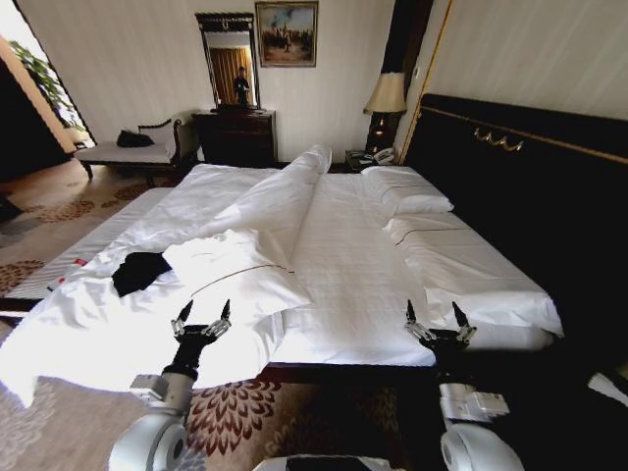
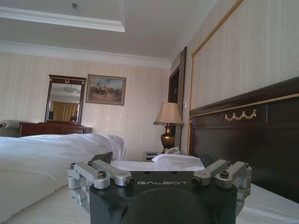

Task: Fold the clothes on the bed.

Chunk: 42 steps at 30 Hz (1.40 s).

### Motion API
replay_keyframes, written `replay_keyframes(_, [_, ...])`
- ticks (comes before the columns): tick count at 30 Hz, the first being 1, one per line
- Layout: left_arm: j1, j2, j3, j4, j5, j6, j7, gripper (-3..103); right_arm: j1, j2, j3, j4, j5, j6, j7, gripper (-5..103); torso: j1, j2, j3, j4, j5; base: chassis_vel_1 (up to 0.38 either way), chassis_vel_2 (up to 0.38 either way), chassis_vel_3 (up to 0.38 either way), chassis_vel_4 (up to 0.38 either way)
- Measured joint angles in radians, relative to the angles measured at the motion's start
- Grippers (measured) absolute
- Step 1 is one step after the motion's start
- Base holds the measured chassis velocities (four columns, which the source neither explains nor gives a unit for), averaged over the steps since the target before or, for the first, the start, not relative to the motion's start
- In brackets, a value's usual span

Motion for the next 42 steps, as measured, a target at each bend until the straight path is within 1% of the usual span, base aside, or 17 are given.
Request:
replay_keyframes(16, [0.005,-0.004,0.0,-0.003,0.006,-0.004,0.0,100,0.006,0.001,-0.001,-0.005,0.0,0.029,0.001,100,0.002,-0.001,0.001,0.0001,-0.0001,-0.092,0.099,0.083,-0.094])
replay_keyframes(26, [0.0,-0.004,-0.01,-0.01,-0.004,-0.004,0.0,100,0.013,0.007,0.0,-0.021,-0.031,0.035,-0.014,100,0.0,0.0,0.0,0.0,0.0001,0.0,0.0,0.0,0.0])
replay_keyframes(42, [-0.008,-0.004,-0.007,-0.004,-0.007,-0.002,-0.001,100,0.014,0.017,-0.005,-0.028,-0.033,0.043,-0.02,100,0.0,0.0,0.0,-0.0001,0.0001,0.007,0.01,-0.013,-0.012])
